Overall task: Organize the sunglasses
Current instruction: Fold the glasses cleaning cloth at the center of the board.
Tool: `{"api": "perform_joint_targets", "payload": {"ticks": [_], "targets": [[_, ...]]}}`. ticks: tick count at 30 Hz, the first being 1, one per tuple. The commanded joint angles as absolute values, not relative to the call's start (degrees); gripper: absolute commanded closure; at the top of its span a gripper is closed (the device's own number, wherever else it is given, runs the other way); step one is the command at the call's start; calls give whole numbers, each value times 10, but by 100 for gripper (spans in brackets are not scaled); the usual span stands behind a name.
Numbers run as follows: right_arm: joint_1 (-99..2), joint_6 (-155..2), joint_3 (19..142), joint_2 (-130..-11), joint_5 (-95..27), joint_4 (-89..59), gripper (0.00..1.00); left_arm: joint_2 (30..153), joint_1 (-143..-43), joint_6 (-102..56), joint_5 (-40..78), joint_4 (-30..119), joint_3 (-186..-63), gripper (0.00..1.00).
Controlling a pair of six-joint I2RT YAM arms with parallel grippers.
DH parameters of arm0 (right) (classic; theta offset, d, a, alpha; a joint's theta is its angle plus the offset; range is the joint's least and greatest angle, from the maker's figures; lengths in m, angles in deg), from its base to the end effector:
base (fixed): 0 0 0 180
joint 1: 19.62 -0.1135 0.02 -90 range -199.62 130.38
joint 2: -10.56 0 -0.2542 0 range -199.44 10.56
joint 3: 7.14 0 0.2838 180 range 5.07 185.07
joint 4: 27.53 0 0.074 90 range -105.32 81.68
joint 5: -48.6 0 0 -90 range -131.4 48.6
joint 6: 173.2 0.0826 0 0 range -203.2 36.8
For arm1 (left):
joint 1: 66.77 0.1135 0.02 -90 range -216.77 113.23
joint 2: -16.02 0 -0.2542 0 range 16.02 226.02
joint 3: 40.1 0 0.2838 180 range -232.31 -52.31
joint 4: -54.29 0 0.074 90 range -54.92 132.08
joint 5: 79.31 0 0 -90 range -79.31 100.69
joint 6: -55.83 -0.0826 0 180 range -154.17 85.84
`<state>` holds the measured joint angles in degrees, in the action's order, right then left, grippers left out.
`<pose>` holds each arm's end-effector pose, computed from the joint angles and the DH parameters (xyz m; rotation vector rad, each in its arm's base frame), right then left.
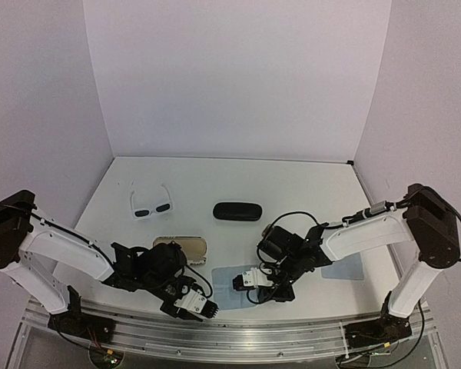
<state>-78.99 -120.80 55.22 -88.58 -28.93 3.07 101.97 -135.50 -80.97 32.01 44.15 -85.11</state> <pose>0.1615 0.3078 0.0518 -2.1124 1.7891 0.4015 0.0849 -0.3010 0.0637 2.1806 1.1805 -0.6235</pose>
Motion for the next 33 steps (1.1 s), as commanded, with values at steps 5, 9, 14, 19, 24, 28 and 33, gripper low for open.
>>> {"api": "perform_joint_targets", "payload": {"ticks": [5,9,14,19,24,28,33], "targets": [[-797,-1159,546,-877,-259,51,100,1074,-1358,-838,308,477,-903,58],[-796,-1141,548,-872,-243,50,100,1094,-1358,-871,304,477,-913,59],[-795,-1115,555,-868,-212,49,100,1114,-1357,-881,301,469,-917,62],[-789,-1093,559,-859,-178,49,100,1123,-1357,-868,283,467,-915,63],[-779,-1082,565,-851,-150,50,100,1126,-1357,-870,265,460,-914,65],[-770,-1076,571,-847,-138,50,100,1129,-1357,-871,247,458,-909,66],[-759,-1075,576,-836,-124,50,100,1128,-1357,-872,232,460,-898,62]]}}
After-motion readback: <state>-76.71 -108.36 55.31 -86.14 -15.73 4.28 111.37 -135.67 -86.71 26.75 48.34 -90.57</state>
